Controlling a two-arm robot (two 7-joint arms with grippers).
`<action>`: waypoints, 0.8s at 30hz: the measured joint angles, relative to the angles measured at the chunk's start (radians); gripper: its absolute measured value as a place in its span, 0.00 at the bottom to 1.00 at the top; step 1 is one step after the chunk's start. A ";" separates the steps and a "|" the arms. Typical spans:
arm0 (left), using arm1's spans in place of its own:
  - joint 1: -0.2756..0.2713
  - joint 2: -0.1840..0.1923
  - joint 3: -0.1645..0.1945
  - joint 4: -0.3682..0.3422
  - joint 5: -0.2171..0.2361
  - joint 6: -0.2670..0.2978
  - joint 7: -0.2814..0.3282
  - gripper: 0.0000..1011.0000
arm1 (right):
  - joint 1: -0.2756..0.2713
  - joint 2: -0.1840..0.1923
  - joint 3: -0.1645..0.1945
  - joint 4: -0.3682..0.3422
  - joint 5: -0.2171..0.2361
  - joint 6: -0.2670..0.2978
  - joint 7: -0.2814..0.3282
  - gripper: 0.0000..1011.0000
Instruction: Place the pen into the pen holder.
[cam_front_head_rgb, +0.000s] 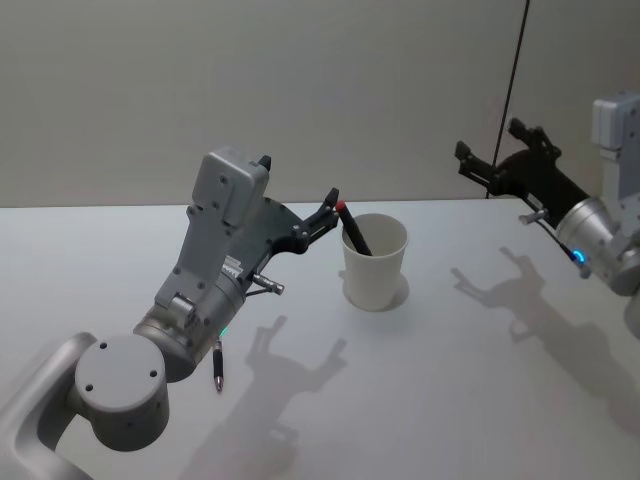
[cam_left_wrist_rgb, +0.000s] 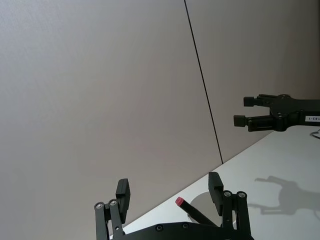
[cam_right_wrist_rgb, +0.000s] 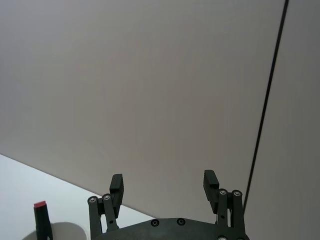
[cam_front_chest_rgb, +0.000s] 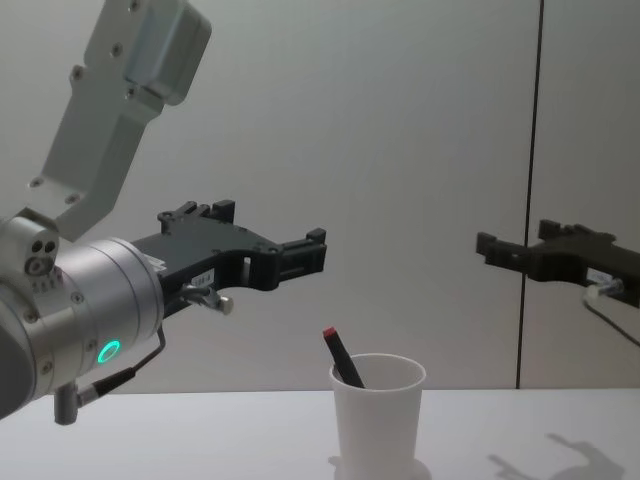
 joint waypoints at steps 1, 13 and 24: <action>0.000 0.000 0.000 0.000 0.000 0.000 0.000 0.99 | -0.003 0.002 0.002 -0.004 -0.002 0.004 -0.002 0.99; 0.000 0.000 0.000 0.000 0.000 0.000 0.000 0.99 | -0.032 0.030 0.031 -0.043 -0.024 0.036 -0.024 0.99; 0.000 0.000 0.000 0.000 0.000 0.000 0.000 0.99 | -0.083 0.055 0.058 -0.109 -0.034 0.063 -0.039 0.99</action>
